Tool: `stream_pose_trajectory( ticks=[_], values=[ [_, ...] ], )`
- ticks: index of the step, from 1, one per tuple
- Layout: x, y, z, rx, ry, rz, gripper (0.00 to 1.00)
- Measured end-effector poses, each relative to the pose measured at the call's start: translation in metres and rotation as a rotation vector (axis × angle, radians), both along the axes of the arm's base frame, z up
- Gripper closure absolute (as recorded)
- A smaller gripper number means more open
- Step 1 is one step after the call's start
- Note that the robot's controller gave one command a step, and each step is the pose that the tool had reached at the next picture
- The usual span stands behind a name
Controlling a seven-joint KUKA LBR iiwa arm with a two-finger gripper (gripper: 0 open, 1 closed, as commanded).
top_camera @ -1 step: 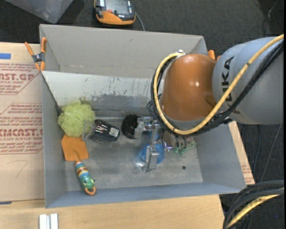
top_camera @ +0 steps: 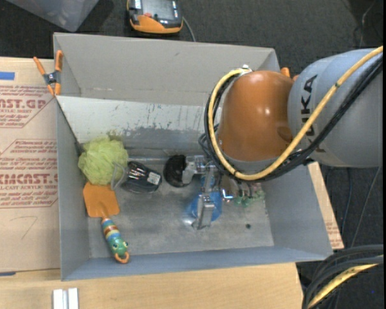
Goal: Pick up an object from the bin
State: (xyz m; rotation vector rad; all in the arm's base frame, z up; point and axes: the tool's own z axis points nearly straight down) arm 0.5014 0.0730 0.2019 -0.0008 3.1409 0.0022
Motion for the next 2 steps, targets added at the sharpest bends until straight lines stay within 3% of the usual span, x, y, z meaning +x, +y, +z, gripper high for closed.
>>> stream_pose_trajectory(
  ticks=[1, 2],
  values=[
    [0.025, -0.070, -0.110, -0.001, -0.002, 0.185, 0.00],
    [0.052, -0.075, -0.059, 0.000, -0.013, 0.334, 0.00]
  ],
)
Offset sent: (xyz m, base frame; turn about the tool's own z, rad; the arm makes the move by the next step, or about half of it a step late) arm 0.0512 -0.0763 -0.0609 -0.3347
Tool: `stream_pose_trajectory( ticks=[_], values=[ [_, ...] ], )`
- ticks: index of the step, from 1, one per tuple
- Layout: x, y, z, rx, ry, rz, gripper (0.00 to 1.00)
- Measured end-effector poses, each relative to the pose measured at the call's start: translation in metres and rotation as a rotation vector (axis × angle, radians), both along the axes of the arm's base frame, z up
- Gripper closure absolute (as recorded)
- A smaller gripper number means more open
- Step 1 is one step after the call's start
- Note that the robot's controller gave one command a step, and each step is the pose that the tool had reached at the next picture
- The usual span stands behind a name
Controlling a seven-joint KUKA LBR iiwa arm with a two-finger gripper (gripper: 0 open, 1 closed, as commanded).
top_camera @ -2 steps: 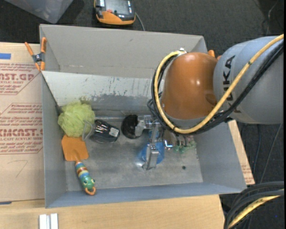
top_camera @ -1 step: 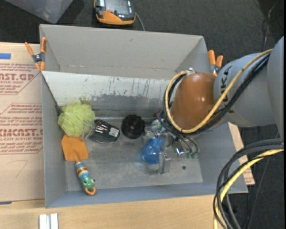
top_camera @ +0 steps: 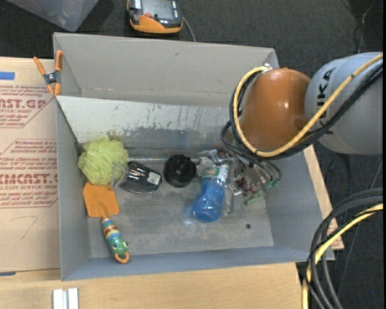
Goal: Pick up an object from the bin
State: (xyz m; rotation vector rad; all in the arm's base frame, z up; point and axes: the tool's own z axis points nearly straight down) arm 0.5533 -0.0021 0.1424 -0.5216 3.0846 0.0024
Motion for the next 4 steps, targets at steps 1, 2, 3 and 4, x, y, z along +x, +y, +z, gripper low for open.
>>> stream_pose_trajectory(
  ticks=[1, 2, 3, 4],
  values=[
    [-0.024, -0.001, -0.069, -0.002, 0.016, -0.121, 0.00],
    [-0.004, -0.005, -0.072, -0.005, -0.009, 0.220, 0.00],
    [-0.023, 0.001, -0.069, 0.000, 0.014, -0.114, 1.00],
    [-0.023, 0.001, -0.069, 0.000, 0.014, -0.115, 1.00]
  ],
)
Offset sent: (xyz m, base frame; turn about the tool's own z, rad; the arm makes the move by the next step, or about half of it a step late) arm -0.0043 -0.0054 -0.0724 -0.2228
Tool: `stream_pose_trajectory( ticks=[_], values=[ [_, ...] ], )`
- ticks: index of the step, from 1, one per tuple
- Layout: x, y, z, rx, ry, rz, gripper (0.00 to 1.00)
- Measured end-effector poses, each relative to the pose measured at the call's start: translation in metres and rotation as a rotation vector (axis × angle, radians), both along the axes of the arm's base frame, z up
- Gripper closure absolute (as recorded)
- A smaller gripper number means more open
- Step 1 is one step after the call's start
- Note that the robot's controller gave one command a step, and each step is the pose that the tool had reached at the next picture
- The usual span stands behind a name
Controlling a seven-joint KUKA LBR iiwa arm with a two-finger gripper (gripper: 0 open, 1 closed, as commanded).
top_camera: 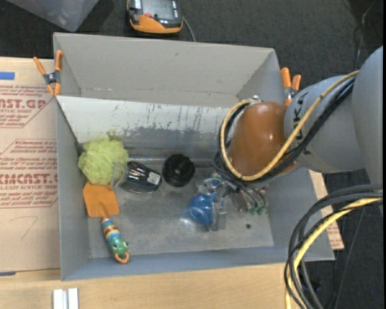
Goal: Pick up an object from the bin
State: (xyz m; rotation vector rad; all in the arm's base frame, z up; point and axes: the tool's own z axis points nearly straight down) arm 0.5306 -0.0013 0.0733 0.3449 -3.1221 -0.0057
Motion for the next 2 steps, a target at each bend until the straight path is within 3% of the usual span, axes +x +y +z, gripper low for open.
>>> stream_pose_trajectory(
  ticks=[1, 2],
  values=[
    [0.000, 0.000, 0.002, 0.000, 0.000, 0.000, 1.00],
    [-0.004, 0.001, 0.028, 0.000, 0.013, 0.000, 1.00]
  ],
)
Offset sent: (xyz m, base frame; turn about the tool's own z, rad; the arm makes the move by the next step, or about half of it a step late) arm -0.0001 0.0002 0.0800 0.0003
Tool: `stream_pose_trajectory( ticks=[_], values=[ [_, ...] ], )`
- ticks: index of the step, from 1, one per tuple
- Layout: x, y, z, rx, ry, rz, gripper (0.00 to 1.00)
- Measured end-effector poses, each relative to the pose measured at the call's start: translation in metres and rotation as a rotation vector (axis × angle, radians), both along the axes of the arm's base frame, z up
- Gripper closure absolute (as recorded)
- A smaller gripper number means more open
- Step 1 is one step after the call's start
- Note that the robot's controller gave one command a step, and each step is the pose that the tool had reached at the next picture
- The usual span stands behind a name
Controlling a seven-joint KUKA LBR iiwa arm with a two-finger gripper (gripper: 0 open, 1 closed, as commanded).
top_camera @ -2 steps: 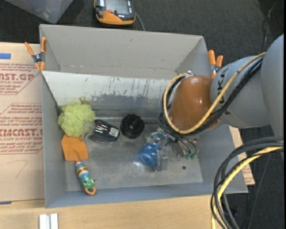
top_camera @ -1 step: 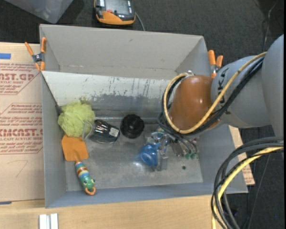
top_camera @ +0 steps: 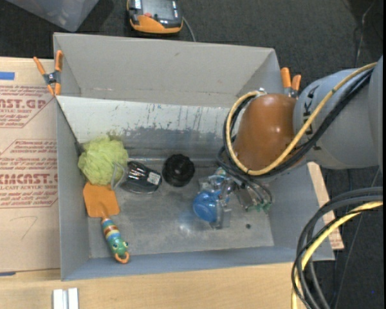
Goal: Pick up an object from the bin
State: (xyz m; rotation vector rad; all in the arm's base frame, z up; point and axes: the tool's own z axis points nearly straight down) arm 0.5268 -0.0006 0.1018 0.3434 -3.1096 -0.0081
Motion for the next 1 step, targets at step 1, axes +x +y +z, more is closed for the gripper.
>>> stream_pose_trajectory(
  ticks=[1],
  values=[
    [0.0033, -0.0001, 0.0465, 0.000, -0.011, 0.000, 1.00]
  ],
)
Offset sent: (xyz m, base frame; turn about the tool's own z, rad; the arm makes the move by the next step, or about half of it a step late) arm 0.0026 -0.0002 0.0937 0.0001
